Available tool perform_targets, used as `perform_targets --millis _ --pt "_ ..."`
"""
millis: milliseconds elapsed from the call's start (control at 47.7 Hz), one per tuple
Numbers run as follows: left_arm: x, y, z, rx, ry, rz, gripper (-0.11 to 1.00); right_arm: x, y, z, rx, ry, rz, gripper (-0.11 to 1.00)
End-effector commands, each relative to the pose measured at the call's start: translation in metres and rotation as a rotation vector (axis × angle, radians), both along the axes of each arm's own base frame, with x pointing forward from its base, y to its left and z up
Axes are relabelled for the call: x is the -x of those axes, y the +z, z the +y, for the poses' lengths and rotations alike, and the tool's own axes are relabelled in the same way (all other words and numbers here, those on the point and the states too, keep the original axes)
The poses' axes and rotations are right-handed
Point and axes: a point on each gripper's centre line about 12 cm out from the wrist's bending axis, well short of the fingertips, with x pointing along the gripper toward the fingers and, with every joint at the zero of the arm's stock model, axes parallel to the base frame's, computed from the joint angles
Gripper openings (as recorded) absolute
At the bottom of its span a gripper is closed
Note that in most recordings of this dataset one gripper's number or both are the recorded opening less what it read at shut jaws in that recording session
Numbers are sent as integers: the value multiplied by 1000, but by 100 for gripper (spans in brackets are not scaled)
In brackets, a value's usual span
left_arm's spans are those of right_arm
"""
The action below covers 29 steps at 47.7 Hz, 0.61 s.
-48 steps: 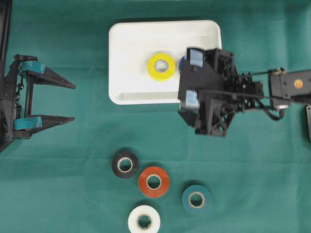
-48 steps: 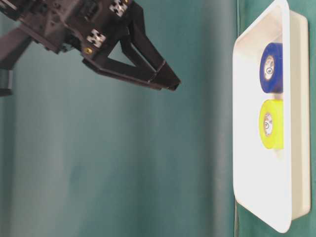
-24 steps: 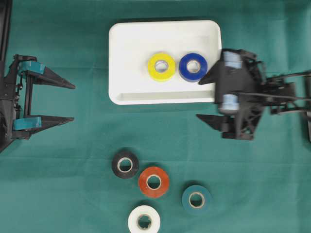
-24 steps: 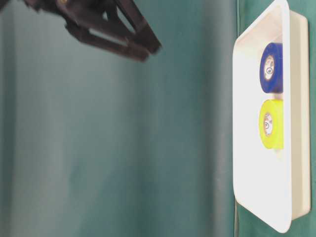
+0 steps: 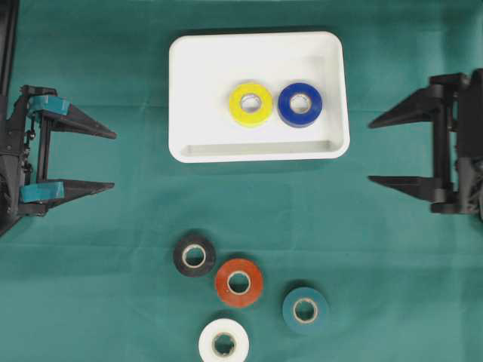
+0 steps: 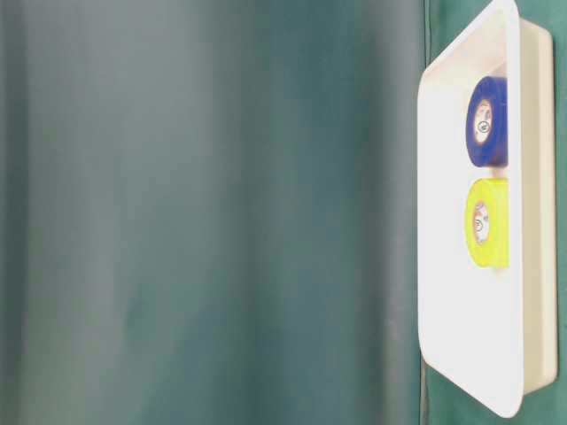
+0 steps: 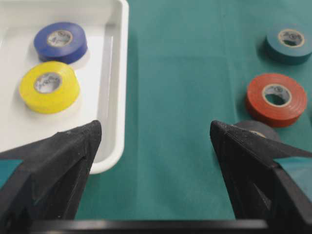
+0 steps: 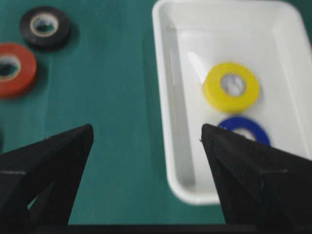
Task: Pick up the tape from a random location and place it into the white case.
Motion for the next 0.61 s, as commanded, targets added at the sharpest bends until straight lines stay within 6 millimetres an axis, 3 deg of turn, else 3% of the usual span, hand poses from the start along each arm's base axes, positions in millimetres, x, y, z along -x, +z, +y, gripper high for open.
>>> perform_targets --millis 0,294,587 --pt "-2 5 0 0 1 -15 97 9 -3 0 1 11 -30 88" --pt "-2 5 0 1 2 -18 97 34 -48 -5 -32 17 -95 88" --pt "-2 5 0 1 2 -18 97 36 -59 -6 -39 19 -115 88"
